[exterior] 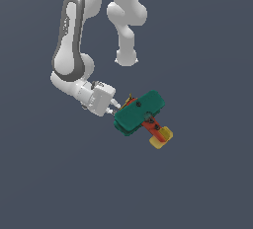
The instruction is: Pick up the object and move it to a goal position.
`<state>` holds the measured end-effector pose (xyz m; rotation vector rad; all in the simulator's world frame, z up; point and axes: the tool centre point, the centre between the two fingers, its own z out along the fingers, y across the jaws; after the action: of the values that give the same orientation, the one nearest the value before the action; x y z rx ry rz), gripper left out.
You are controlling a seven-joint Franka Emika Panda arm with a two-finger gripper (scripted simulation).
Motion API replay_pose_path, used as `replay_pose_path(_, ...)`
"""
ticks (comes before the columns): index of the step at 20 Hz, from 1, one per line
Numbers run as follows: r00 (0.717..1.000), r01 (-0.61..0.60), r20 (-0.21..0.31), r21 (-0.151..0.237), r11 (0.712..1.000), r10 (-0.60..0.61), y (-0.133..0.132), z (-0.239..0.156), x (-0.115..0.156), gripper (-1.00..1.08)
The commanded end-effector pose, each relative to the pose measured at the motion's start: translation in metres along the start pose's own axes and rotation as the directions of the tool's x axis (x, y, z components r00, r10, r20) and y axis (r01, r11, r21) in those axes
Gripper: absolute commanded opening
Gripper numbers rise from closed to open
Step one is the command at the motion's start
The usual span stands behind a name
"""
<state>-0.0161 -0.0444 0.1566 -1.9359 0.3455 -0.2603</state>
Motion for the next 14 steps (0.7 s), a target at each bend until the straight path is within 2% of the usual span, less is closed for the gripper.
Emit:
replay_pose_path(1, 1.0, 0.0, -0.023, 0.019, 1.0, 0.001, 0.0031, -0.0017, 0.0035, 0.28)
replay_pose_path(7, 0.998, 0.001, -0.062, 0.051, 0.999, 0.002, 0.0081, -0.0045, 0.0094, 0.28)
replay_pose_path(14, 0.996, 0.003, -0.084, 0.068, 0.998, 0.003, 0.011, -0.0062, 0.0127, 0.28)
